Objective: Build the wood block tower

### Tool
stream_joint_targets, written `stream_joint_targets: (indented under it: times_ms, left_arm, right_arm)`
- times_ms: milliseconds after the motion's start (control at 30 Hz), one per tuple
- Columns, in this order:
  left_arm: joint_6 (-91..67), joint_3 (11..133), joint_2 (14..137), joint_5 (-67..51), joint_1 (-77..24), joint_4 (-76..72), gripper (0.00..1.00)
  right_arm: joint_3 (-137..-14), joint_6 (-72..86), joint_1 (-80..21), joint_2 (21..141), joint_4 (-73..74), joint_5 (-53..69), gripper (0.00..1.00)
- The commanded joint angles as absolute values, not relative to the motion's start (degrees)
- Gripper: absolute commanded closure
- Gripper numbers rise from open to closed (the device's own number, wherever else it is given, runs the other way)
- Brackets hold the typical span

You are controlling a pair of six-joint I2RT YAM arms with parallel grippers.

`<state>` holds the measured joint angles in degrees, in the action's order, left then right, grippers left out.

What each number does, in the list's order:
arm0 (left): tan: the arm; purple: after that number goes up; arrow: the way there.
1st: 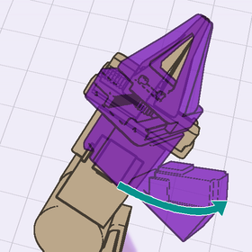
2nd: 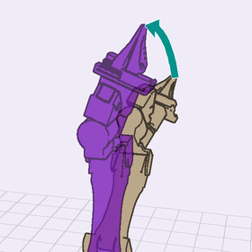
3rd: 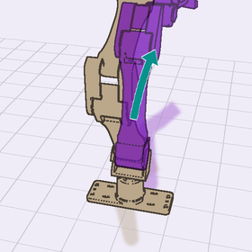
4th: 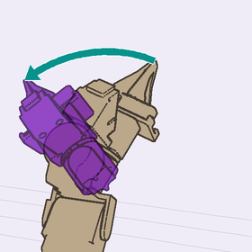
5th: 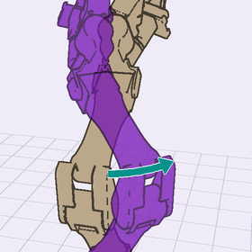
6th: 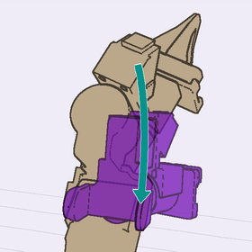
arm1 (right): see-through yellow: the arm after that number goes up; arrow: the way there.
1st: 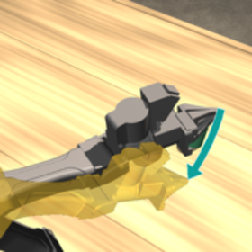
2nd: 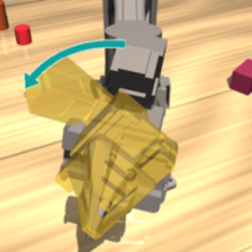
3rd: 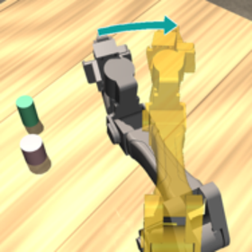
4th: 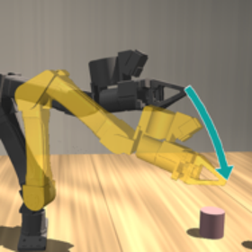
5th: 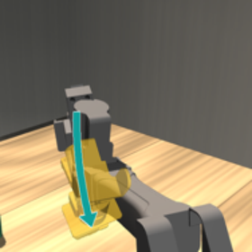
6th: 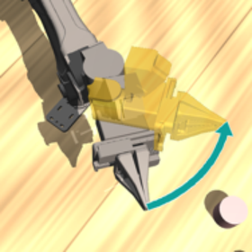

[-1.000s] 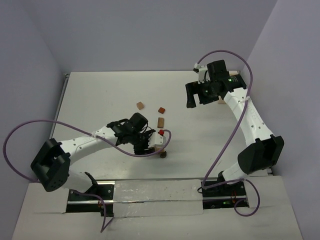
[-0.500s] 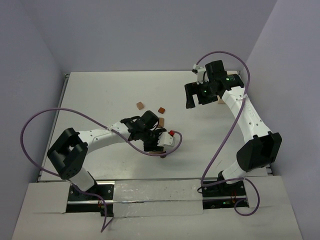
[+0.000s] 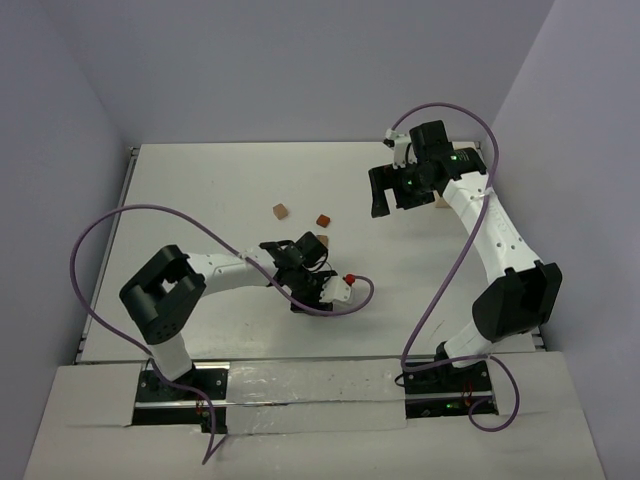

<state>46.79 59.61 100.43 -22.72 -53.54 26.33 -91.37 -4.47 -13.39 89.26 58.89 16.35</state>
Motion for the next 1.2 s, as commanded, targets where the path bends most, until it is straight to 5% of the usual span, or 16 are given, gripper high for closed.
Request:
stream_joint_targets:
  times_ms: [0,367,500,700,933,1167]
  left_arm:
    - [47.8,61.9,101.2,-23.3,-53.7,24.4,0.39]
    - [47.4,61.8,102.5,-22.5,-53.7,24.5,0.43]
    - [45.9,62.7,100.9,-22.9,-53.7,25.8,0.76]
    - [41.8,66.3,93.5,-23.1,-53.7,30.4,0.98]
    - [37.0,86.4,92.2,-36.2,-37.9,46.2,1.00]
    - [37.4,95.3,104.8,-28.3,-19.9,40.2,1.00]
  right_arm:
    - [-91.8,-4.5,-13.4,89.2,57.4,18.1,0.00]
    - [-92.1,-4.6,-13.4,89.6,57.7,18.5,0.00]
    - [-92.4,-4.4,-13.4,89.5,57.7,18.6,0.00]
    - [-93.4,-4.5,-13.4,89.3,58.3,18.9,0.00]
    - [-96.3,-4.7,-13.4,90.6,59.0,18.1,0.01]
    - [-97.8,-4.5,-13.4,92.3,59.7,18.2,0.02]
